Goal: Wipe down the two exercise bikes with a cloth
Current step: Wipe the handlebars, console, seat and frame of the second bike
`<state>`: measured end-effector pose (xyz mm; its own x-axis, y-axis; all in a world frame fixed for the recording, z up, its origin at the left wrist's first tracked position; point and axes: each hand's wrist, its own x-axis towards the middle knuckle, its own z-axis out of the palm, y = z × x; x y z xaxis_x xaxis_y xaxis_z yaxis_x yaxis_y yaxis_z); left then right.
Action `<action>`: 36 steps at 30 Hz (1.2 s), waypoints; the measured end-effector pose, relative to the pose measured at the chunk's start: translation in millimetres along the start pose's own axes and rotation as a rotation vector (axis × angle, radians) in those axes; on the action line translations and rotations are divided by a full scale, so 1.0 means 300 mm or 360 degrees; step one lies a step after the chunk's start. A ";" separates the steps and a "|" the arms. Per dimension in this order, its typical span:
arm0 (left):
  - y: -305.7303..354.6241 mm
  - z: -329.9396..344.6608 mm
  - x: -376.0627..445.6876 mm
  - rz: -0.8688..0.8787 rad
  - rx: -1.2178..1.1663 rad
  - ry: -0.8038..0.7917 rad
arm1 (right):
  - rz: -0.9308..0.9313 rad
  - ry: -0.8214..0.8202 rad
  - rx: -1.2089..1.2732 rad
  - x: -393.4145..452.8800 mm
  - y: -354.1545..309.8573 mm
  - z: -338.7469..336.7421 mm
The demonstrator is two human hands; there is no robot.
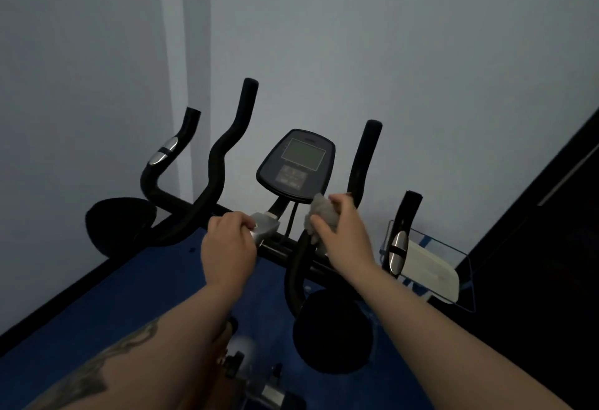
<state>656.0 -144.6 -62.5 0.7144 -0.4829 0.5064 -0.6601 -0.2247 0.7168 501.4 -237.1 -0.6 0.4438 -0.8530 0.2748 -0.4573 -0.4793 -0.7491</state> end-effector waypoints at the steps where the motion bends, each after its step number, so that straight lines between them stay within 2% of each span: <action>1: -0.002 0.003 0.000 -0.0004 0.0007 0.0022 | -0.0012 -0.0056 -0.0061 -0.014 0.015 0.021; 6: 0.003 0.019 -0.004 -0.0057 0.0058 0.0091 | -0.0322 -0.0567 -0.0128 -0.005 0.104 -0.027; 7: 0.005 0.021 0.000 -0.0078 0.0053 0.0087 | -0.0377 -0.0566 -0.0161 0.016 0.114 -0.052; 10: 0.014 0.023 -0.008 -0.0118 0.0023 0.0101 | -0.0391 -0.0326 -0.0098 0.047 0.123 -0.090; 11: 0.030 0.029 -0.014 -0.0170 -0.0003 0.0132 | -0.0409 -0.0371 -0.0076 0.045 0.125 -0.090; 13: 0.089 0.054 -0.031 -0.0259 -0.0075 0.0192 | -0.0464 -0.0649 -0.0101 0.035 0.143 -0.087; 15: 0.176 0.093 -0.051 -0.0225 -0.0224 0.0170 | -0.0436 -0.0808 -0.0046 0.046 0.165 -0.108; 19: 0.332 0.160 -0.050 -0.0340 -0.0429 -0.0052 | -0.0284 -0.0662 0.0344 0.086 0.195 -0.218; 26: 0.497 0.239 -0.003 -0.0412 -0.0582 -0.0085 | -0.0073 -0.0386 0.0872 0.153 0.249 -0.388; 32: 0.426 0.248 -0.004 -0.0409 -0.0085 -0.0173 | -0.0430 -0.0083 0.0563 0.262 0.234 -0.389; 34: 0.386 0.231 -0.016 -0.0505 -0.0011 -0.0193 | -0.0559 -0.0102 0.0428 0.318 0.203 -0.368; 36: 0.351 0.207 -0.048 -0.0536 -0.0007 -0.0220 | -0.0685 -0.0259 0.0243 0.345 0.178 -0.342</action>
<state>561.9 -213.8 -23.9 0.8530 -0.4926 0.1724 -0.3921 -0.3871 0.8345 443.9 -372.3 49.8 0.6883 -0.5344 0.4905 -0.0926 -0.7353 -0.6713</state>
